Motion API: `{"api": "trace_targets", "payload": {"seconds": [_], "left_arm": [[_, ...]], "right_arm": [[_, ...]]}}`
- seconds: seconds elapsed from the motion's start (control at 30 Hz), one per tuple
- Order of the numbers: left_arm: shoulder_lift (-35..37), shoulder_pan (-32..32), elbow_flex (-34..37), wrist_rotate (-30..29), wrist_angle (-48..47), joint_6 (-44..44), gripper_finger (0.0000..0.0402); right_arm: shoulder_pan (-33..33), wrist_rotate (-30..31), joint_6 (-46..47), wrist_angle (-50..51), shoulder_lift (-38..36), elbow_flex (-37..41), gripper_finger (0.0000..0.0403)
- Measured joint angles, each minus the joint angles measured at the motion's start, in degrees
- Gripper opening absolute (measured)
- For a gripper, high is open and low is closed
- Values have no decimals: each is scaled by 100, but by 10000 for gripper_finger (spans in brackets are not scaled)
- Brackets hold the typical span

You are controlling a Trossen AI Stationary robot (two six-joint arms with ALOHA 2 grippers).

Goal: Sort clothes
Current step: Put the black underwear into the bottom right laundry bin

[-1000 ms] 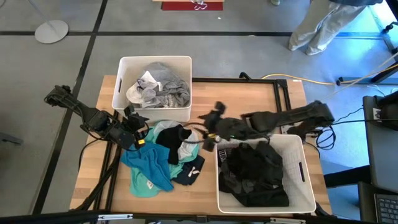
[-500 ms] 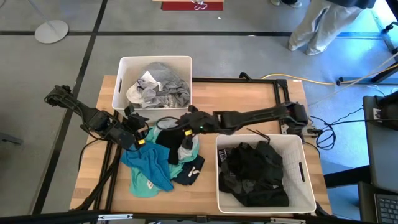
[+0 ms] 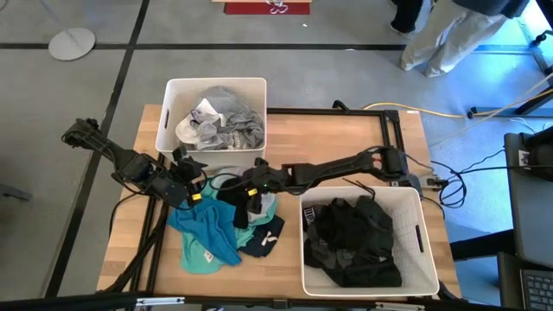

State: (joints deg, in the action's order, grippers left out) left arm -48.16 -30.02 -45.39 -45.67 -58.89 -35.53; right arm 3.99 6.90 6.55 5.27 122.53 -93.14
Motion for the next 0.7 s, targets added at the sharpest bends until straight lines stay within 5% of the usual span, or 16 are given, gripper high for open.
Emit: {"api": "trace_targets", "payload": {"seconds": [0.7], "left_arm": [[0, 0, 0, -17, 15, 2, 196]], "right_arm": [[-103, -213, 421, -95, 574, 4, 211]]}}
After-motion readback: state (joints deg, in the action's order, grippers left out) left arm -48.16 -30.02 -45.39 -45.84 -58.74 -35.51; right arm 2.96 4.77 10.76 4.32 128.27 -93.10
